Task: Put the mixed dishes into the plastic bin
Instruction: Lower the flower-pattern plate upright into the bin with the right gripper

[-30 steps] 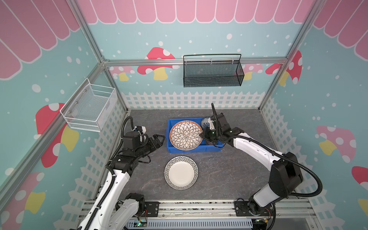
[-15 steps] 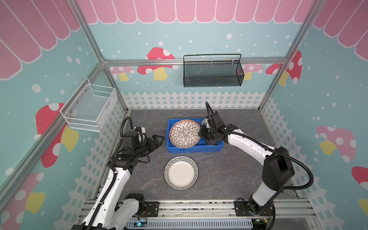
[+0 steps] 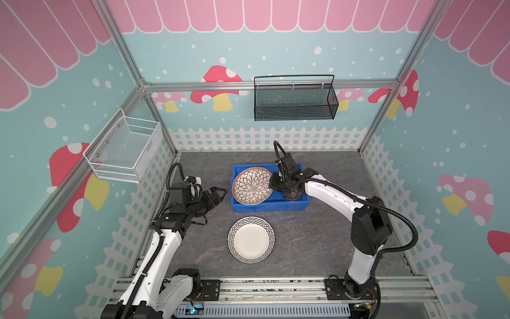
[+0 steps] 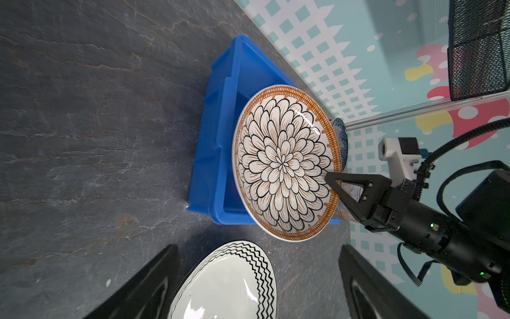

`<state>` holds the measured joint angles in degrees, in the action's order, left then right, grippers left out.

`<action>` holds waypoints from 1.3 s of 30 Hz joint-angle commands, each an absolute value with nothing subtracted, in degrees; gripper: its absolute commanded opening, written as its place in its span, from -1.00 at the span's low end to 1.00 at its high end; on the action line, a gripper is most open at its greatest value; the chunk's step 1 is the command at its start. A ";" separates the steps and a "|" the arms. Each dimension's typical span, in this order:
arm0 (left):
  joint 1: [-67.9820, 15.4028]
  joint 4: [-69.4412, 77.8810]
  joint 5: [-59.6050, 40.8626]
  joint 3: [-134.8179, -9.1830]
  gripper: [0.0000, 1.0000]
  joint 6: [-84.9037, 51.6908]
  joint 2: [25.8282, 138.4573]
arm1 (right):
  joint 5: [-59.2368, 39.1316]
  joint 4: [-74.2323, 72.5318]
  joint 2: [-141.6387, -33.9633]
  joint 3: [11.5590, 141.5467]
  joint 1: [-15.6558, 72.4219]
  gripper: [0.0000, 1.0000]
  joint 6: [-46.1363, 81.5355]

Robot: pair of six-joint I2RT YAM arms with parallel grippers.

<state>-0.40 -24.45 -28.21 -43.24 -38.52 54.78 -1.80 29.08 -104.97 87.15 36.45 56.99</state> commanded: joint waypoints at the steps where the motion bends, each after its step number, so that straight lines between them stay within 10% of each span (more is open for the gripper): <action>1: 0.39 -22.60 -30.05 -42.13 0.80 -37.27 55.07 | 1.01 25.92 -103.87 90.18 36.56 -1.00 59.77; 39: 0.98 -19.10 -32.52 -41.17 0.82 -38.17 58.12 | 4.83 27.42 -104.79 93.16 36.04 -1.00 59.79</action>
<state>0.67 -20.21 -31.77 -41.12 -38.54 57.87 4.29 31.18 -109.32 91.59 36.36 58.76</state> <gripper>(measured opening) 0.906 0.086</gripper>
